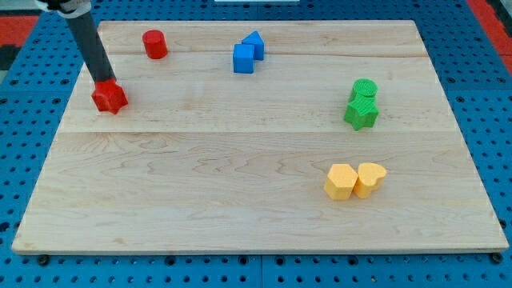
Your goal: Push the red blocks towards the left center of the board
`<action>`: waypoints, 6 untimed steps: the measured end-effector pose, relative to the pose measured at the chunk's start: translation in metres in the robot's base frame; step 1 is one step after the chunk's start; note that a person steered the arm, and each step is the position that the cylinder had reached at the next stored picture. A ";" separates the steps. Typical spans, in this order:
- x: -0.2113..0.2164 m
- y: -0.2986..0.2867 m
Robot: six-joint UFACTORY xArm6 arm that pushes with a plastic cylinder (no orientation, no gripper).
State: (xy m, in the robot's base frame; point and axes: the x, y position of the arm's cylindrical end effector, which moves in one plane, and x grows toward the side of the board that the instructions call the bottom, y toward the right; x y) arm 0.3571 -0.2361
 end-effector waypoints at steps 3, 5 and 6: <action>-0.033 0.023; -0.077 0.123; -0.121 0.123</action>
State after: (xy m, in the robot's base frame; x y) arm 0.2361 -0.1134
